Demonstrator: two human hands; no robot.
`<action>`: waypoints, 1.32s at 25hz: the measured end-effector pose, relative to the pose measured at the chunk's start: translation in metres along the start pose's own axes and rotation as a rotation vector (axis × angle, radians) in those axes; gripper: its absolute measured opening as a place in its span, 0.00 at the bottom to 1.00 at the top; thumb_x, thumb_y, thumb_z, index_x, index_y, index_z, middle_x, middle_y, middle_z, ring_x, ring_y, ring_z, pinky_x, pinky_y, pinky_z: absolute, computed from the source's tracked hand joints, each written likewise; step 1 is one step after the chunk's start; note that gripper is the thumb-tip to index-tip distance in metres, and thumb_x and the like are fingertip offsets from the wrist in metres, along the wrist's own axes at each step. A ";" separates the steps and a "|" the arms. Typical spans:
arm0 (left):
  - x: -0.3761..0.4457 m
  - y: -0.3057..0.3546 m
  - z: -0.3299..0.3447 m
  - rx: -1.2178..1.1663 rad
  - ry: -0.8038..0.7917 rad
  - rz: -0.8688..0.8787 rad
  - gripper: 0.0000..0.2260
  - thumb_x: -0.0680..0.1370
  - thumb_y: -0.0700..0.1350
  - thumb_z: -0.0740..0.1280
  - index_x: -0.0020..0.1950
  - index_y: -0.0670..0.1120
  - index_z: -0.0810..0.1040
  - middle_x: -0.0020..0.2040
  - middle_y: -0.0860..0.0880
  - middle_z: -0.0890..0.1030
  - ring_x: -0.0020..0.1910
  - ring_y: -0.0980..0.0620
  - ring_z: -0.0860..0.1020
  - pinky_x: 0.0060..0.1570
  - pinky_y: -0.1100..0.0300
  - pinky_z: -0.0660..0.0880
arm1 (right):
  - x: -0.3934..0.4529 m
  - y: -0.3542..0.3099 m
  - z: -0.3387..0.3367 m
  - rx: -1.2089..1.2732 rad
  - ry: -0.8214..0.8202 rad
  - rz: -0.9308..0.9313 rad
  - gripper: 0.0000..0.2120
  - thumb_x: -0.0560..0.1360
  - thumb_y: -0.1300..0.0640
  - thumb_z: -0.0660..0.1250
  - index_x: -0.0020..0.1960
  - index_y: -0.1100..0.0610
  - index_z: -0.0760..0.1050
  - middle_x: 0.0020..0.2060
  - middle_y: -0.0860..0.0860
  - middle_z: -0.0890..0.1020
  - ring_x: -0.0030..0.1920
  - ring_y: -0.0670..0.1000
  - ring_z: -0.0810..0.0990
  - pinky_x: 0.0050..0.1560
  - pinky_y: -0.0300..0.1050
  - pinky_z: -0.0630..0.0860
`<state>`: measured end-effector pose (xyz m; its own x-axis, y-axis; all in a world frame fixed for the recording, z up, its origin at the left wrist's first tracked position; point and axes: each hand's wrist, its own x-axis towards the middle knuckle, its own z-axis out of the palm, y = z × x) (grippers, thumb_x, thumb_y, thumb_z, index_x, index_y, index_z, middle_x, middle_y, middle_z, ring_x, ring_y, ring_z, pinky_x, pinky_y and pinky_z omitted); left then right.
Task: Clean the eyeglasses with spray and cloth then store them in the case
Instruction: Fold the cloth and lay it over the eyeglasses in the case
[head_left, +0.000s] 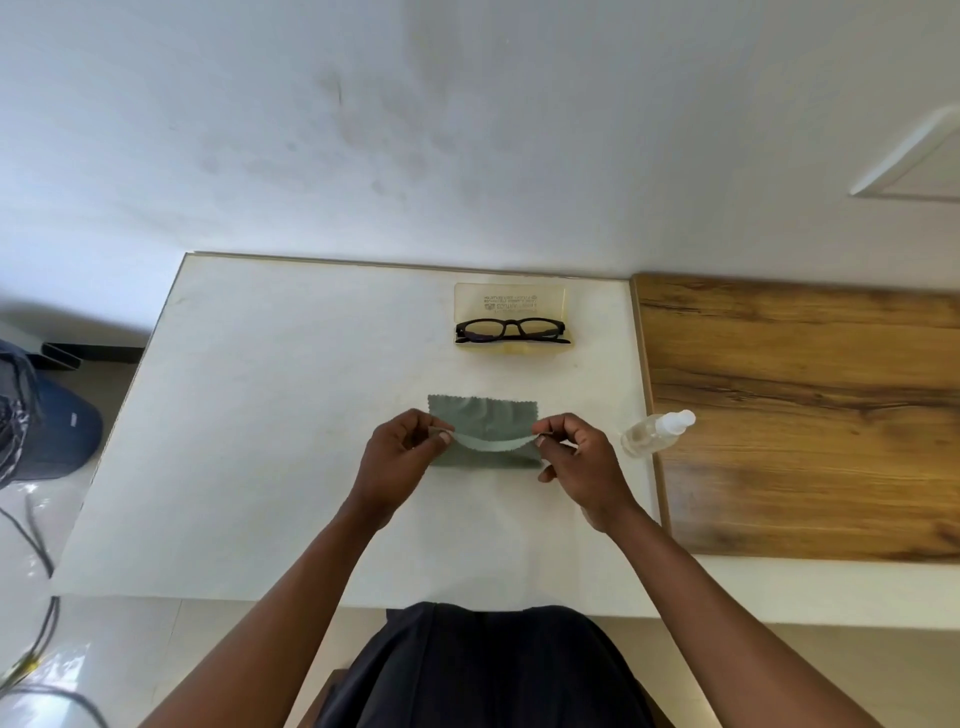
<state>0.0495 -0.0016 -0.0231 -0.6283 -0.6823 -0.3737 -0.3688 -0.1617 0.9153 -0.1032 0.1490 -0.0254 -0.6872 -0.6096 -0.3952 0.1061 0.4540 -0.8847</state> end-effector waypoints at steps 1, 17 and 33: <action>0.005 0.001 0.002 0.016 0.025 0.002 0.05 0.75 0.37 0.67 0.41 0.45 0.79 0.36 0.51 0.78 0.37 0.53 0.73 0.39 0.59 0.69 | 0.004 0.000 0.002 0.024 0.022 0.008 0.07 0.75 0.65 0.63 0.45 0.55 0.77 0.39 0.48 0.77 0.30 0.44 0.79 0.38 0.47 0.80; 0.039 -0.008 0.024 0.438 0.317 -0.028 0.08 0.77 0.47 0.64 0.45 0.43 0.74 0.38 0.50 0.77 0.39 0.49 0.74 0.37 0.60 0.66 | 0.035 -0.002 0.026 -0.287 0.279 -0.078 0.07 0.76 0.63 0.62 0.51 0.63 0.76 0.48 0.59 0.80 0.49 0.58 0.78 0.44 0.59 0.80; 0.047 -0.005 0.028 0.475 0.397 -0.093 0.09 0.76 0.48 0.65 0.43 0.44 0.70 0.39 0.47 0.77 0.41 0.45 0.75 0.38 0.55 0.71 | 0.037 -0.006 0.028 -0.457 0.375 -0.041 0.07 0.75 0.61 0.64 0.52 0.63 0.75 0.49 0.59 0.80 0.51 0.58 0.77 0.49 0.47 0.73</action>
<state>0.0029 -0.0124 -0.0496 -0.3103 -0.9082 -0.2809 -0.7314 0.0393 0.6808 -0.1087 0.1053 -0.0412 -0.9000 -0.3990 -0.1756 -0.1886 0.7195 -0.6684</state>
